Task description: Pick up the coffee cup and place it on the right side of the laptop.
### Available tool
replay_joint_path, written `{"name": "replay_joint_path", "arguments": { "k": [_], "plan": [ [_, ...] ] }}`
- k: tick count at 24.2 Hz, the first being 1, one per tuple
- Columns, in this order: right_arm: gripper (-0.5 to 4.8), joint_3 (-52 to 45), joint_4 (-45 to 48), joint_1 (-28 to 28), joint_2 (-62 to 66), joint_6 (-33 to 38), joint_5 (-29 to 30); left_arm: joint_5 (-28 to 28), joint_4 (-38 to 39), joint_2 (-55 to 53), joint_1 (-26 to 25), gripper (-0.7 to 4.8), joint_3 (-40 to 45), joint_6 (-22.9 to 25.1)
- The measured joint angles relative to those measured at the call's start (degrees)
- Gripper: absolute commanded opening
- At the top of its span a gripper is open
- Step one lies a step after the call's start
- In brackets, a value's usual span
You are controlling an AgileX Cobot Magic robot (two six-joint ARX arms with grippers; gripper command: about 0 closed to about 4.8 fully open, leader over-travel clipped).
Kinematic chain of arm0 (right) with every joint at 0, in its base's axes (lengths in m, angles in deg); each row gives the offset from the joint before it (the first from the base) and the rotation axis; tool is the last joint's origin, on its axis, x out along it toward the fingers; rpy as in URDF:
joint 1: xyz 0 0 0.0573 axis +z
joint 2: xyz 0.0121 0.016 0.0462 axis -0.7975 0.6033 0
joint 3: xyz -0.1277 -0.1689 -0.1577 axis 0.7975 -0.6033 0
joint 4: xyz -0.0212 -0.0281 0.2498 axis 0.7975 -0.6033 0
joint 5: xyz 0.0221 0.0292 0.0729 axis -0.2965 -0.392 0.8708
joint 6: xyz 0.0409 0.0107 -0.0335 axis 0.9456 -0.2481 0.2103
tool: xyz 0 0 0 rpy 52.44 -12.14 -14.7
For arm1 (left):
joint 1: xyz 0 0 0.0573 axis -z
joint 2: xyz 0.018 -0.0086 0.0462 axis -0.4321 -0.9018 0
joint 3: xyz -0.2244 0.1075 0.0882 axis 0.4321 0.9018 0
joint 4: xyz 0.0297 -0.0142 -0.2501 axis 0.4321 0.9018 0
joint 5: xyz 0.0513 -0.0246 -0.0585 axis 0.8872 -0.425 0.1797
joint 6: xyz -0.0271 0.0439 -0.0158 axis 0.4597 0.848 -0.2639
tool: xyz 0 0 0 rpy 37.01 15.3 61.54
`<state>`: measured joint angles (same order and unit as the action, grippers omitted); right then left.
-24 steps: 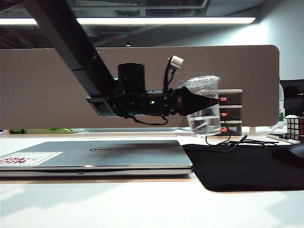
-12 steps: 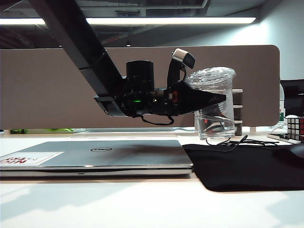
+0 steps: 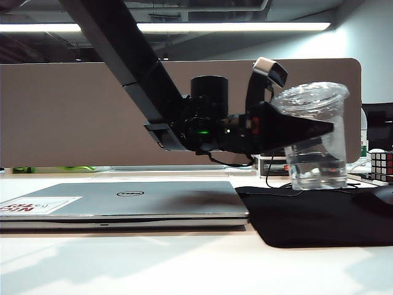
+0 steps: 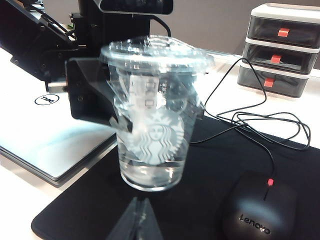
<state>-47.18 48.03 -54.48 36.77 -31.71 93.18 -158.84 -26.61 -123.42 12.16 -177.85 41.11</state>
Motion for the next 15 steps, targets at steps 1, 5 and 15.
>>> {"name": "replay_joint_path", "arguments": {
  "k": [1, 5, 15],
  "plan": [
    [-0.01, 0.00, -0.02, 0.00, 0.00, 0.00, 0.00, 0.68, 0.90, 0.02, 0.24, 3.63, -0.02, 1.27],
    [-0.01, 0.00, 0.00, 0.00, -0.02, 0.00, 0.00, 3.10, 5.22, 0.00, 0.66, 3.63, 0.00, 6.58],
    [-0.01, 0.00, 0.00, 0.00, 0.00, -0.02, 0.00, 8.85, 16.09, -0.07, 0.83, 3.73, -0.02, 19.67]
  ]
}}
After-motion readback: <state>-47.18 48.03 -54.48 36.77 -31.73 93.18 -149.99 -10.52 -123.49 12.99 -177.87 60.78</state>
